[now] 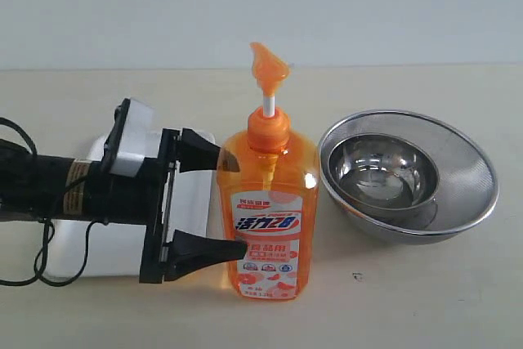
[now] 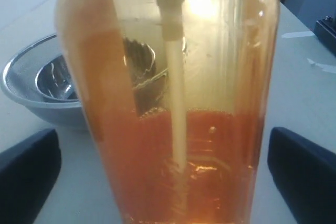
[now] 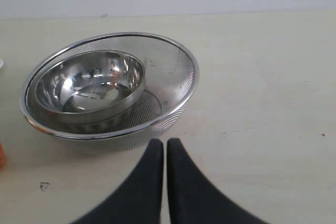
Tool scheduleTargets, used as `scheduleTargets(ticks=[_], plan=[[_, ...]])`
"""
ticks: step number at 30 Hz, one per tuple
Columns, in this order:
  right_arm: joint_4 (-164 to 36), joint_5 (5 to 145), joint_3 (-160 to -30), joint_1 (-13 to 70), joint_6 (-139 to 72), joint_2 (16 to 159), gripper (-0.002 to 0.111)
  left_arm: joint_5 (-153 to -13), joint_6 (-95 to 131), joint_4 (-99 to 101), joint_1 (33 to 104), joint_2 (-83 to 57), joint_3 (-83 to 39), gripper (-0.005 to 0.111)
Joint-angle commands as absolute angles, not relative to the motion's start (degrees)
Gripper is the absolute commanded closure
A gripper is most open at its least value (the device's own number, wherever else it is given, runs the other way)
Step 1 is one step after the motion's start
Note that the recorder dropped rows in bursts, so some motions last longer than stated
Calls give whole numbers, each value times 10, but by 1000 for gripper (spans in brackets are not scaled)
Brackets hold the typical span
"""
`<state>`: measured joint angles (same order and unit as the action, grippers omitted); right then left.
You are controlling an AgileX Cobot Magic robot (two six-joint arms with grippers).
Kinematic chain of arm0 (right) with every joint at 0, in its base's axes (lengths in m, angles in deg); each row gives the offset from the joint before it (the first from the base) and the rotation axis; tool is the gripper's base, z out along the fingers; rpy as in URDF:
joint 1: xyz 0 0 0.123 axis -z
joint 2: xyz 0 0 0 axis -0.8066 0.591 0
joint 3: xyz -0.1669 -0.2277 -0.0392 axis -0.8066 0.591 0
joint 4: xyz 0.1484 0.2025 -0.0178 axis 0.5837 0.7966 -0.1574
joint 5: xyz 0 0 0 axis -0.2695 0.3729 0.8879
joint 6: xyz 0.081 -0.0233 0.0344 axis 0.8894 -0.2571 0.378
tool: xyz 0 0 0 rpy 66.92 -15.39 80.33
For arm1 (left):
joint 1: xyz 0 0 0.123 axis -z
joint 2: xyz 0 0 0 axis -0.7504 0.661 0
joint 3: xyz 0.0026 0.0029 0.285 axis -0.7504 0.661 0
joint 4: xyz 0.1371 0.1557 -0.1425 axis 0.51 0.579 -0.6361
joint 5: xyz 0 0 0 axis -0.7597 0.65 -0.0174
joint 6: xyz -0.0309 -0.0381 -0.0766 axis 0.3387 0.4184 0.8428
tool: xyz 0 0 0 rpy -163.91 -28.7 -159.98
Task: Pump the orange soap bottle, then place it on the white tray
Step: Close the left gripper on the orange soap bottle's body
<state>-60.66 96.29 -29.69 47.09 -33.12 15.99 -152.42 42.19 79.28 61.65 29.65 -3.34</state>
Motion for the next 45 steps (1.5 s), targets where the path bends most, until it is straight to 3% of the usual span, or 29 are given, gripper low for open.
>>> scheduleTargets(ticks=[1, 25, 45], plan=[[-608, 956, -297, 474, -331, 157, 108, -1530, 409, 782, 620, 311, -36, -3], [-608, 956, -297, 474, -331, 157, 108, -1530, 414, 731, 692, 342, -65, -3], [-608, 956, -297, 474, -331, 157, 108, -1530, 434, 743, 694, 344, -65, -3]])
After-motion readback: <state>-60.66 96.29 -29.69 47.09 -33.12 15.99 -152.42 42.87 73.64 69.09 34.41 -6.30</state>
